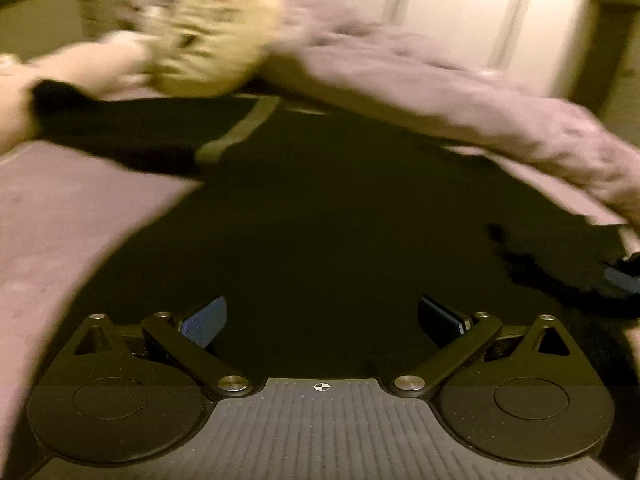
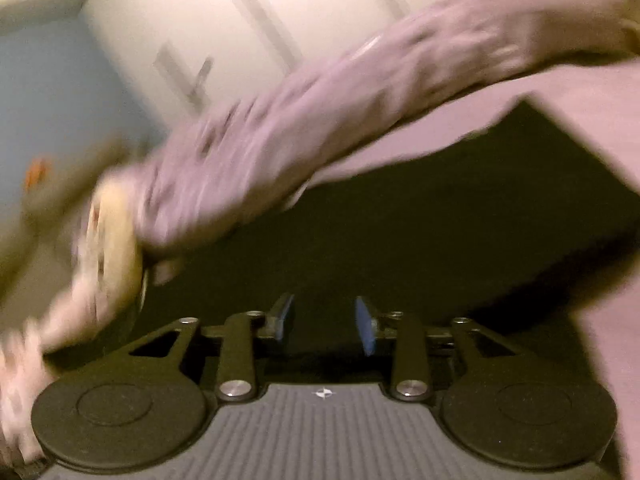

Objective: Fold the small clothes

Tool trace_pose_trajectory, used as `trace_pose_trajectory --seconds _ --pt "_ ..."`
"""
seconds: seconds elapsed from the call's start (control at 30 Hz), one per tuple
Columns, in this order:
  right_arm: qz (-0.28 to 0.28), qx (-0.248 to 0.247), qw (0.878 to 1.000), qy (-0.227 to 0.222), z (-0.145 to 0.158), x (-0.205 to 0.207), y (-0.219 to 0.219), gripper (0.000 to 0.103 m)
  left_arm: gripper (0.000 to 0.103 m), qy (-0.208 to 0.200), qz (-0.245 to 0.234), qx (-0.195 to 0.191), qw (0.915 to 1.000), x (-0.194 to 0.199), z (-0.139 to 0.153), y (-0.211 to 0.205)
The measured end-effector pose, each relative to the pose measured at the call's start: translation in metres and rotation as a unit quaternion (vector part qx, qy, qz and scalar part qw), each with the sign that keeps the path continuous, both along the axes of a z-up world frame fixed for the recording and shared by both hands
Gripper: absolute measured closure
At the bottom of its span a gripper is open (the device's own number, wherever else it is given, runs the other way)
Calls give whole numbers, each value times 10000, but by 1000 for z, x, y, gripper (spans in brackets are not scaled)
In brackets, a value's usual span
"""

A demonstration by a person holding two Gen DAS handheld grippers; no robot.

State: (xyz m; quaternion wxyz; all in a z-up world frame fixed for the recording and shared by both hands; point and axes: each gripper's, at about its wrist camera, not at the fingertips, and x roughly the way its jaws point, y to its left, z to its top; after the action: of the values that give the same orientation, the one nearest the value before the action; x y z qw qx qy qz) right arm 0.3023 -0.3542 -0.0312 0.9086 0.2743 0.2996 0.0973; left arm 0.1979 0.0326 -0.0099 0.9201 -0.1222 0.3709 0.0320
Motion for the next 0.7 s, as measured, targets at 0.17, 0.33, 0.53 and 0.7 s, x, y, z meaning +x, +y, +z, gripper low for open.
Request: trace_pose_trajectory --seconds 0.17,0.33,0.53,0.7 --pt "-818 446 9954 226 -18 -34 -49 58 0 183 -901 -154 9956 51 2 -69" --pt "-904 468 9938 458 -41 -22 -45 58 0 578 -1613 -756 9823 105 -17 -132" --pt "-901 512 9936 451 -44 -23 -62 58 7 794 -1206 -720 9869 139 -43 -157" --pt "-1119 717 9903 411 -46 -26 -74 58 32 751 -998 -697 9897 154 -47 -166"
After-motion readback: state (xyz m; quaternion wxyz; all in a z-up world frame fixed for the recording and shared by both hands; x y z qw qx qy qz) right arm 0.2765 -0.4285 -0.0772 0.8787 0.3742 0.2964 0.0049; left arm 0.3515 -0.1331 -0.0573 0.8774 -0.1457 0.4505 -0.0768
